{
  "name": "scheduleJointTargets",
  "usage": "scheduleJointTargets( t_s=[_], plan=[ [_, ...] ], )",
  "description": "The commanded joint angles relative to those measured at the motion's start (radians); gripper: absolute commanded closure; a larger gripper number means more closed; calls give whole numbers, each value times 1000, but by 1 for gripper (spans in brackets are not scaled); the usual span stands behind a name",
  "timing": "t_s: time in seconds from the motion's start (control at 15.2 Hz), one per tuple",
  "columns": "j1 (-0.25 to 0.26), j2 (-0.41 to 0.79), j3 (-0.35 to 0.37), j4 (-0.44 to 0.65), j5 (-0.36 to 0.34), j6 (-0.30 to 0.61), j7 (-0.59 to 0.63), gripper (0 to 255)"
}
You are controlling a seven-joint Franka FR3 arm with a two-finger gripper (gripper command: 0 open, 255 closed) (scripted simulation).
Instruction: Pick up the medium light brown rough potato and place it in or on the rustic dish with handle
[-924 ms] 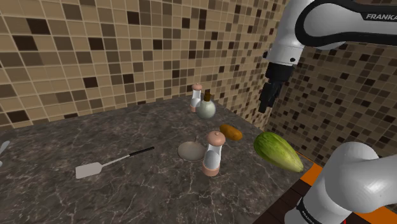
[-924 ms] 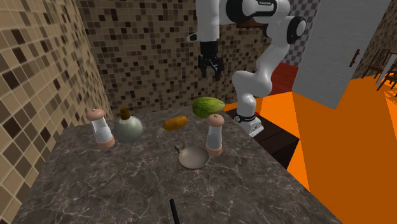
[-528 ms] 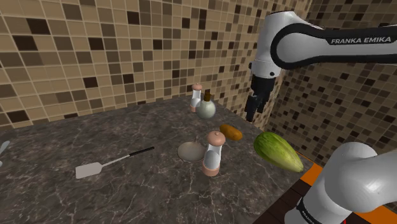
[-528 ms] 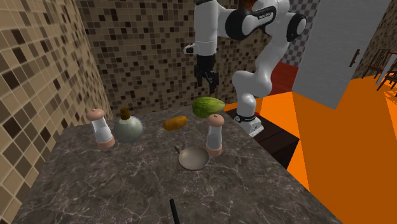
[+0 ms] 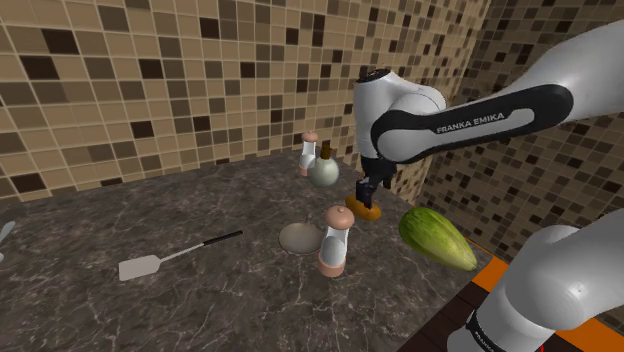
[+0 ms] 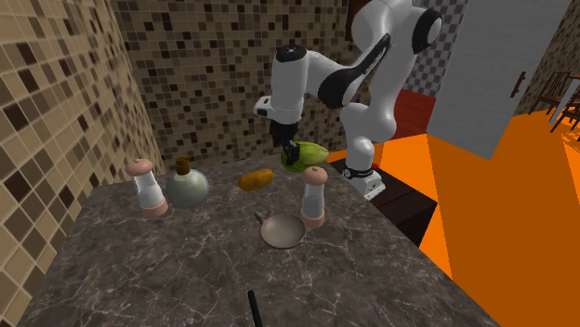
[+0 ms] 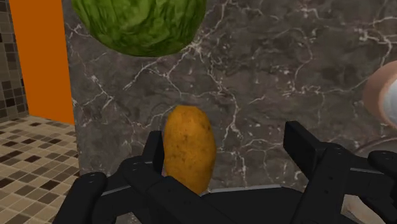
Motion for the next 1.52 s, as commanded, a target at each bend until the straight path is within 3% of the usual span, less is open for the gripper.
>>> scheduleJointTargets(
  t_s=[0.0,0.33,0.4,0.86,1.39,1.45],
  plan=[
    [-32,89,42,10,-81,47,82,0],
    [-104,325,119,78,-322,79,313,0],
    [-105,339,120,84,-338,78,327,0],
    [-132,380,94,29,-401,170,360,0],
    [-132,380,94,29,-401,170,360,0],
    [-132,380,94,29,-401,170,360,255]
  ],
)
